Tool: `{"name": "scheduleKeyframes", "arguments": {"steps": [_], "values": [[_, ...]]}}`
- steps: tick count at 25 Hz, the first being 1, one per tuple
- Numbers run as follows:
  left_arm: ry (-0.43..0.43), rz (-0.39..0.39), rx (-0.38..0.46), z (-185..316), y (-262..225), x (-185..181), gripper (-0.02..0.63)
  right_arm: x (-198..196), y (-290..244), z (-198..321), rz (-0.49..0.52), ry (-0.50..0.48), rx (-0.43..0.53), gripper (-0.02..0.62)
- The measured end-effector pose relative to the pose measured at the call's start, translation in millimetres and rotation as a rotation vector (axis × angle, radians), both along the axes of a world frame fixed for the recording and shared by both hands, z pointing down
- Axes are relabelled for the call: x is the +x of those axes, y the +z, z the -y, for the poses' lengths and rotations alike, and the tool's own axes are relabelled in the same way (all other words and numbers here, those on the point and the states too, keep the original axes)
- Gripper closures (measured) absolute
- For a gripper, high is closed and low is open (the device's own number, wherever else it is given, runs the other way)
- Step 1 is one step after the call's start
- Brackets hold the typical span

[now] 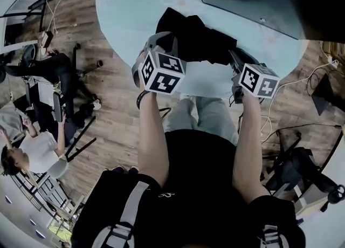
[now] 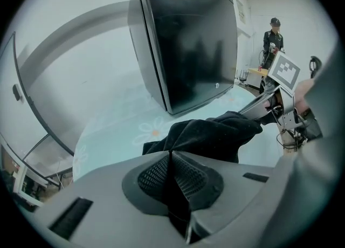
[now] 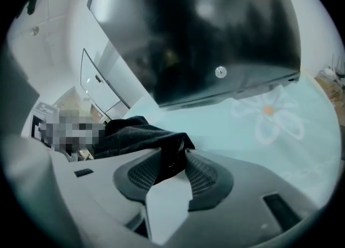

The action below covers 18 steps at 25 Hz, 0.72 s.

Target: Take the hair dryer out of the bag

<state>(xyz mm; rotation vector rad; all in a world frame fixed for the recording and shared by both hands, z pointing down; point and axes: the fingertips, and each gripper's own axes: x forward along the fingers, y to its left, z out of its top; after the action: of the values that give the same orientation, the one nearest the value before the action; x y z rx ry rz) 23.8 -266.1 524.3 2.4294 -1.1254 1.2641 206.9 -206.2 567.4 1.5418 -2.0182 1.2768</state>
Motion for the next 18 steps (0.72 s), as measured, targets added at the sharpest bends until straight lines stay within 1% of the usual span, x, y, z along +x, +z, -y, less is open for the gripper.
{"name": "scheduleKeyframes", "arguments": {"steps": [2,4,5,6,8,10,12,15,16,18], "values": [[-0.008,-0.023,-0.019,-2,3,0,0.586,2,3,3,0.026,0.015,-0.005,0.451],[-0.024,-0.104,-0.054,-6,0,3,0.579,3,4,5,0.061,0.024,-0.009,0.446],[-0.034,-0.152,-0.075,-8,-4,3,0.563,3,4,6,0.078,0.028,-0.008,0.446],[-0.039,-0.191,-0.096,-10,-7,0,0.524,4,3,7,0.094,0.034,-0.006,0.446],[-0.034,-0.222,-0.135,-17,-9,-10,0.479,4,0,13,0.119,0.048,0.002,0.458],[-0.023,-0.209,-0.162,-26,-5,-27,0.421,3,-2,20,0.13,0.056,0.006,0.46],[-0.042,-0.183,-0.199,-38,7,-47,0.416,3,1,24,0.118,0.059,-0.006,0.467],[-0.096,-0.118,-0.265,-53,34,-72,0.417,8,8,26,0.087,0.081,-0.036,0.554],[-0.103,-0.106,-0.283,-56,41,-75,0.417,9,8,27,0.09,0.086,-0.044,0.555],[-0.109,-0.106,-0.306,-60,51,-73,0.416,10,8,28,0.108,0.09,-0.056,0.557]]}}
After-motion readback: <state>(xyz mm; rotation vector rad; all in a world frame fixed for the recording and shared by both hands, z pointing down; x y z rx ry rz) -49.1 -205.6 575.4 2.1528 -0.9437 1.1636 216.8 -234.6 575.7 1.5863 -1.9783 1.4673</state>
